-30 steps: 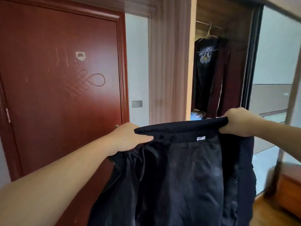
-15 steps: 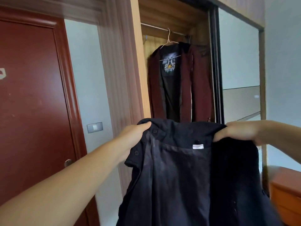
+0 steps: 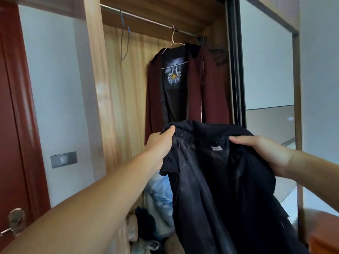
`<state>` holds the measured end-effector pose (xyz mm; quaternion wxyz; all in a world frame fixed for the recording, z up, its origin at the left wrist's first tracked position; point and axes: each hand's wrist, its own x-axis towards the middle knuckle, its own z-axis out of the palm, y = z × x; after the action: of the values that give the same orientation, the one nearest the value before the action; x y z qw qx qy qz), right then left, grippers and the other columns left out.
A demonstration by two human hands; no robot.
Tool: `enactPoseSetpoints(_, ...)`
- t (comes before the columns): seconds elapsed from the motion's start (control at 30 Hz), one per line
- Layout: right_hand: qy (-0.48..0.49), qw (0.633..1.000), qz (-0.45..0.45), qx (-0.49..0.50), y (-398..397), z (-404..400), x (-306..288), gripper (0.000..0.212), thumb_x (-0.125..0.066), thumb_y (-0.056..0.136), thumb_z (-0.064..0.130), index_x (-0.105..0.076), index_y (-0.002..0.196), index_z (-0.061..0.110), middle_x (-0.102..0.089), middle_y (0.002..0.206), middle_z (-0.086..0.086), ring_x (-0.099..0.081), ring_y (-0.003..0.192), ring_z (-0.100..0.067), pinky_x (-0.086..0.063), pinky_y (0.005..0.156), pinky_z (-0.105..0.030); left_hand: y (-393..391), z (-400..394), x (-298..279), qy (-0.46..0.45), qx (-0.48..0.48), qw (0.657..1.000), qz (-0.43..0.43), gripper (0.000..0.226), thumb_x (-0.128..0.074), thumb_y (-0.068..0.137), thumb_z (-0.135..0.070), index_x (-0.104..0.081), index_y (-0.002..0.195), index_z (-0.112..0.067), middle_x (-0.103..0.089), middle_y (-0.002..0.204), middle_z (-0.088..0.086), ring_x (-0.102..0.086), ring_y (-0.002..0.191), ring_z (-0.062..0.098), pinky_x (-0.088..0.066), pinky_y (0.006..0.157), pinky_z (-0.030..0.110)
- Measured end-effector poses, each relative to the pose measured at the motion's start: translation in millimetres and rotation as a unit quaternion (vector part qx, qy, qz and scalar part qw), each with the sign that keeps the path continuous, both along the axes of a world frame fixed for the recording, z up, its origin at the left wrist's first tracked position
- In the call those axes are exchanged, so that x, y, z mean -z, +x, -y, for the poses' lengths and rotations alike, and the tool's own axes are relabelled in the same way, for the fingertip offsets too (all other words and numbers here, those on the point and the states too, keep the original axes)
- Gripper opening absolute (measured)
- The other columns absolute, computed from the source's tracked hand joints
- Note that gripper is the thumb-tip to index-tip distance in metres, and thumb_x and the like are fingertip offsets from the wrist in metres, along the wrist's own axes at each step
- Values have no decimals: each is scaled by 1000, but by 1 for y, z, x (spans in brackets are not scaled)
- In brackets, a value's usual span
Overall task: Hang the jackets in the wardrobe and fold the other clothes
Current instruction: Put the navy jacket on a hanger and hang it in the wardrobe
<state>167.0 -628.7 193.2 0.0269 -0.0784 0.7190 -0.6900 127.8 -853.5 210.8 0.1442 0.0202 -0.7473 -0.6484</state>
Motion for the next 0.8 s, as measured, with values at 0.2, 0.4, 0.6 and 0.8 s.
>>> enactPoseSetpoints(0.2, -50, 994, -69, 70, -103, -5, -22, 30, -61, 88, 33, -76, 97, 9, -75, 95, -14, -72, 81, -29, -55, 81, -38, -88, -12, -18, 0, -24, 998, -50, 39, -51, 94, -54, -54, 117, -22, -57, 95, -6, -51, 96, 22, -42, 87, 36)
enactPoseSetpoints(0.4, -97, 980, -145, 95, -201, -6, -66, 28, -62, 88, 34, -73, 103, 14, -76, 95, -10, -72, 88, -28, -57, 83, -39, -176, -17, -29, 32, -18, 998, -53, 59, -52, 94, -55, -46, 141, -19, -50, 139, 1, -48, 122, 25, -37, 93, 37)
enactPoseSetpoints(0.6, -116, 972, -190, 73, -277, 3, -91, 30, -64, 88, 34, -71, 107, 12, -76, 93, -8, -72, 86, -25, -57, 81, -37, -242, -21, -37, 95, -35, 993, -63, 82, -59, 73, -76, -49, 140, -29, -52, 142, -4, -51, 127, 26, -38, 108, 50)
enactPoseSetpoints(0.8, -125, 973, -193, -13, -343, 9, -101, 20, -63, 90, 29, -69, 82, 11, -72, 59, 0, -68, 49, -13, -52, 43, -20, -256, -15, -66, 111, -111, 982, -105, 44, -43, 97, -56, -62, 116, -22, -68, 111, 3, -64, 99, 26, -53, 85, 39)
